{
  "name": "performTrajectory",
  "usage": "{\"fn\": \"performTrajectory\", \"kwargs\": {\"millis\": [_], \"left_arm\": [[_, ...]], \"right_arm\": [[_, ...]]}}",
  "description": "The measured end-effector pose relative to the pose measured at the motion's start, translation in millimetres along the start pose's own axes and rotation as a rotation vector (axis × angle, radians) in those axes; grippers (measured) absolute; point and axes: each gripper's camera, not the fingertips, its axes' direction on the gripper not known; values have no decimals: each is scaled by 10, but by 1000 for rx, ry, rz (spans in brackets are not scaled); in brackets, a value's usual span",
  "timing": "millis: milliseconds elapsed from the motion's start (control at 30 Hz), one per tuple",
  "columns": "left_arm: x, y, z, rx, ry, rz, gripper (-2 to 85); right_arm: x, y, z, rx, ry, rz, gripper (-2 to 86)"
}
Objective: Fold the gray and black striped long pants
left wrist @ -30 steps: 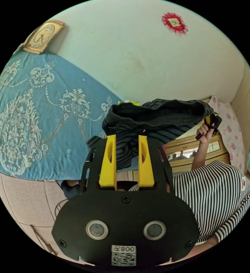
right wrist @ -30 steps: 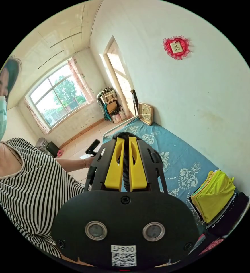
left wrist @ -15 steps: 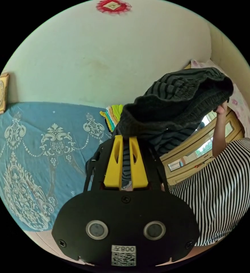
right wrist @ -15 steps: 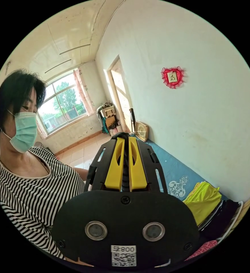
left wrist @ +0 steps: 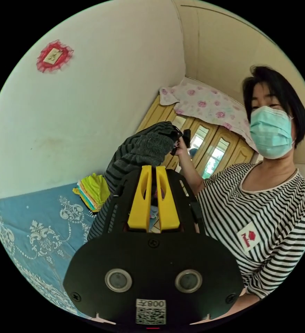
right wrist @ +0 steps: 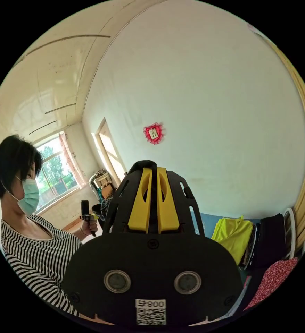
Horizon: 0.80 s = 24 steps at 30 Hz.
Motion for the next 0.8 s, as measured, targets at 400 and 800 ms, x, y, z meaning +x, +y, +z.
{"fn": "performTrajectory", "kwargs": {"millis": [400, 800], "left_arm": [[885, 4, -1546, 190, 2, 277, 24], [-829, 1982, -4500, 385, -621, -356, 20]], "right_arm": [[-554, -1081, 884, 87, -58, -291, 20], [-1612, -610, 6883, -545, -296, -393, 31]]}}
